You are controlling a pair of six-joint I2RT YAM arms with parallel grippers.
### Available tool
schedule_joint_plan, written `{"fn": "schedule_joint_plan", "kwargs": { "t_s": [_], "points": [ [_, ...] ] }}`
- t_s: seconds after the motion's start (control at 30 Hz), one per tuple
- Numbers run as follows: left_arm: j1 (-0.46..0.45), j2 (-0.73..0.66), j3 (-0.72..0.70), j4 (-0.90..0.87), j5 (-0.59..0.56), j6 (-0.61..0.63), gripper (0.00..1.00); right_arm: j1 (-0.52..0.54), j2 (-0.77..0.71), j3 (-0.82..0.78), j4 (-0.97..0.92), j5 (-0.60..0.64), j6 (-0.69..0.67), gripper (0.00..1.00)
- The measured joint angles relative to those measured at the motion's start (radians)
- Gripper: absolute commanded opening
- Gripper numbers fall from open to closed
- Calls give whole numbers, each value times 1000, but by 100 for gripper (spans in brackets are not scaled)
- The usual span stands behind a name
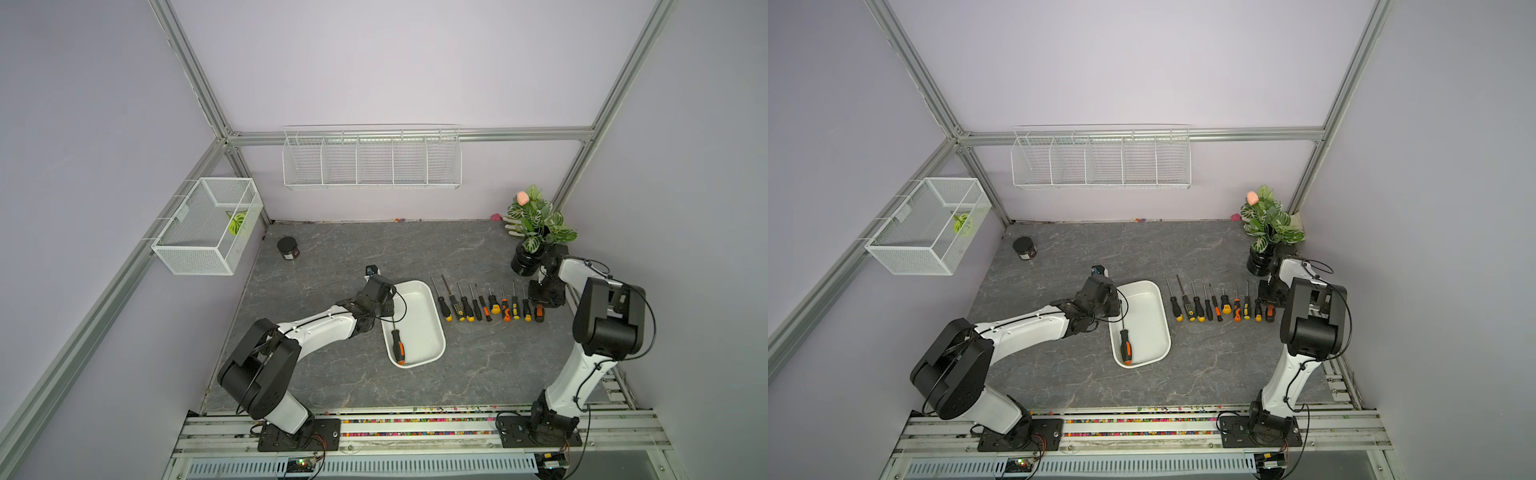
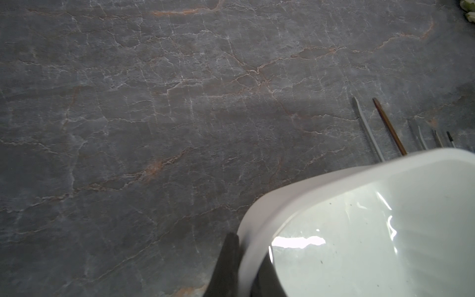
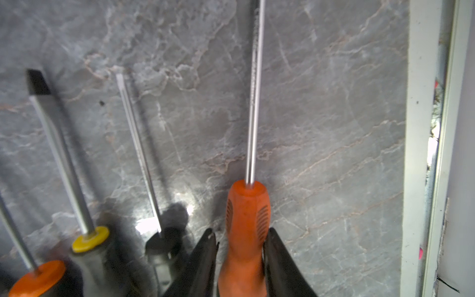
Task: Take out the screwdriver from the storage box
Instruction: Place the screwdriver at the center of the board.
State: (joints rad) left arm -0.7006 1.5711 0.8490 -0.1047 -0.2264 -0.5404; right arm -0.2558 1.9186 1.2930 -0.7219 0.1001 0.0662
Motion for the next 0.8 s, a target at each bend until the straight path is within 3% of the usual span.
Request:
{"fn": "schedule_joint_plan", "kwargs": {
  "t_s": [0.3,0.8],
  "points": [
    [0,0,0,0,0,0,0,0,-10,-2,2,0,8,39],
    [2,0,0,-2,-1,0,0,21,-156,-63,17,-22,44,43]
  ]
}}
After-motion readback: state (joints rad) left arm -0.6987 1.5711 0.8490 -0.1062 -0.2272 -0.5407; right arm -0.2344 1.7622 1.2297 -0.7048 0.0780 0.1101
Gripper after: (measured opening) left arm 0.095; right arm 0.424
